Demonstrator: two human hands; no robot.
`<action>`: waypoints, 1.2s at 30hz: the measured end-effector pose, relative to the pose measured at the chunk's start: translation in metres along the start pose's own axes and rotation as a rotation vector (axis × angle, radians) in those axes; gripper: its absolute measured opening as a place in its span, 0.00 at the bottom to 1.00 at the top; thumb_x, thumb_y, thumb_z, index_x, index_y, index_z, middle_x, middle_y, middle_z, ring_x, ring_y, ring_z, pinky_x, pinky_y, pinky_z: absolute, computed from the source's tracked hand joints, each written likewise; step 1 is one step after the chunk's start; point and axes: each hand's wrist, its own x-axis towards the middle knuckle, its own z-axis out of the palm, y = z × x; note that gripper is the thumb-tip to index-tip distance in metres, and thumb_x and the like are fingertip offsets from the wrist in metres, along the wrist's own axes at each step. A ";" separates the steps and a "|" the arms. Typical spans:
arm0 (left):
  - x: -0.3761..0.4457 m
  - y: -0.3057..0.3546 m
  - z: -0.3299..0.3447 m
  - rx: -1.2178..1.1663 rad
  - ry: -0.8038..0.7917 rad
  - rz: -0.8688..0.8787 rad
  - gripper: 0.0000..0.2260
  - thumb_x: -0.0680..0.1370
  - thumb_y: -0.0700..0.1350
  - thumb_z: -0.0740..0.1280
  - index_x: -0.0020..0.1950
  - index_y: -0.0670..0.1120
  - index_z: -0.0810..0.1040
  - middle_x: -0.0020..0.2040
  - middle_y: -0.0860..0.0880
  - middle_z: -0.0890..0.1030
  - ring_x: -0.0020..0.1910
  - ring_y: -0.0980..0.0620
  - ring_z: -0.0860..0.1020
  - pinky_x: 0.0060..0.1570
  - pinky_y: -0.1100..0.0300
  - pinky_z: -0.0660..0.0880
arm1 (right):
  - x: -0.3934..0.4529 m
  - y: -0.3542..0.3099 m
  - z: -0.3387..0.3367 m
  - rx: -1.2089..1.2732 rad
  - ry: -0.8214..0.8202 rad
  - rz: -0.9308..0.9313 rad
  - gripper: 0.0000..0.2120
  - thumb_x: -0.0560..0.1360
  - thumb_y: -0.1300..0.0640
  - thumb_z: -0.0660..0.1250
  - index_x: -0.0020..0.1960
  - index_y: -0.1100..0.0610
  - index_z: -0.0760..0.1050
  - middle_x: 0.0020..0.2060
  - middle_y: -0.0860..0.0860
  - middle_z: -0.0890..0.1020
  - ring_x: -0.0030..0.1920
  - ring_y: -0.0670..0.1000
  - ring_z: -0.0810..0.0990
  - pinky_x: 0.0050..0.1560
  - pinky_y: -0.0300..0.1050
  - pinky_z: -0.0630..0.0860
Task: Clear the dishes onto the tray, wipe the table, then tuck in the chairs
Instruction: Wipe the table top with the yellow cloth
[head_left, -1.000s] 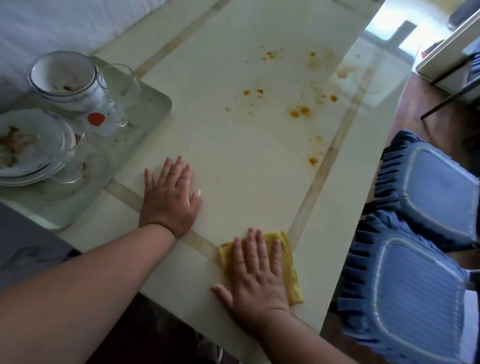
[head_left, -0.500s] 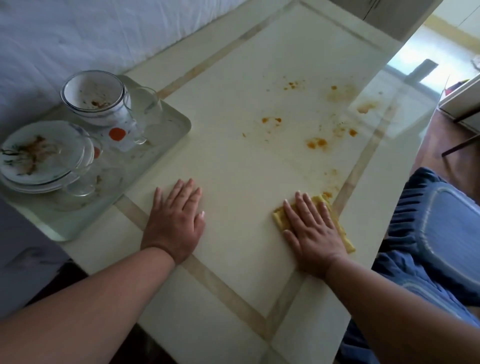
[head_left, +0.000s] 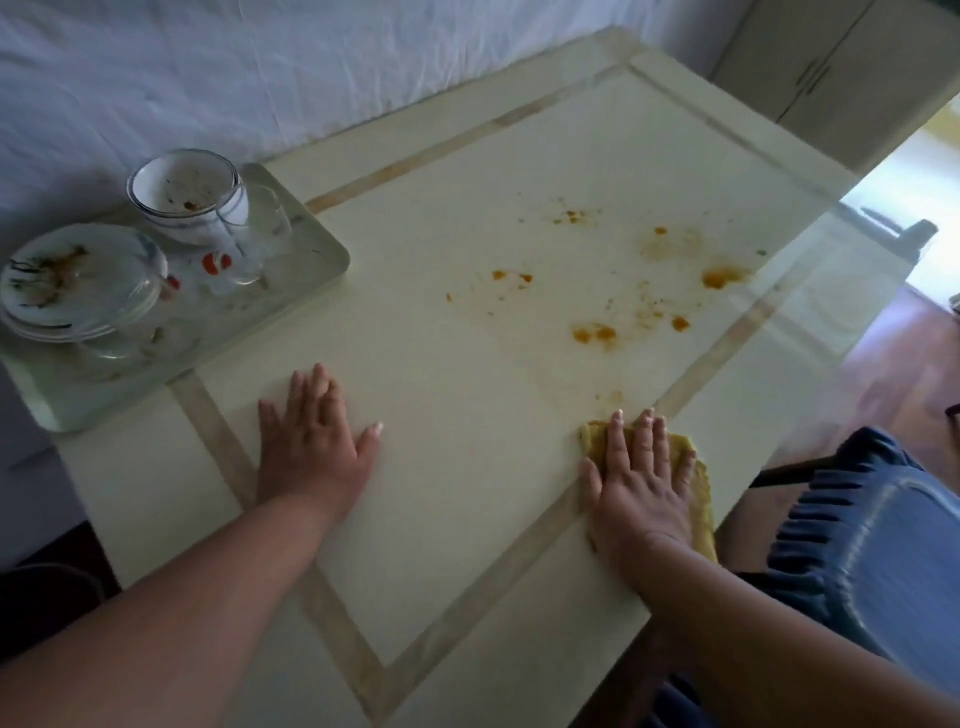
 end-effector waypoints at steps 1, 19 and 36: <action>-0.002 0.006 0.001 0.030 -0.033 -0.042 0.39 0.82 0.63 0.54 0.83 0.36 0.64 0.88 0.40 0.58 0.87 0.39 0.55 0.82 0.31 0.50 | 0.005 -0.011 -0.002 0.034 -0.009 0.033 0.41 0.80 0.31 0.32 0.87 0.48 0.28 0.85 0.54 0.27 0.84 0.55 0.23 0.84 0.67 0.31; 0.054 0.061 0.005 0.076 0.194 0.013 0.30 0.77 0.59 0.58 0.66 0.36 0.77 0.70 0.28 0.74 0.74 0.28 0.70 0.76 0.28 0.62 | 0.097 -0.085 -0.031 0.038 0.113 -0.325 0.38 0.84 0.35 0.39 0.88 0.49 0.34 0.87 0.56 0.32 0.85 0.57 0.26 0.82 0.70 0.29; 0.092 0.059 0.022 0.085 0.146 0.124 0.38 0.81 0.60 0.54 0.82 0.35 0.68 0.85 0.35 0.63 0.85 0.37 0.61 0.80 0.29 0.59 | 0.208 -0.201 -0.068 -0.149 0.200 -0.781 0.39 0.83 0.32 0.39 0.90 0.47 0.44 0.90 0.53 0.43 0.88 0.54 0.37 0.85 0.68 0.39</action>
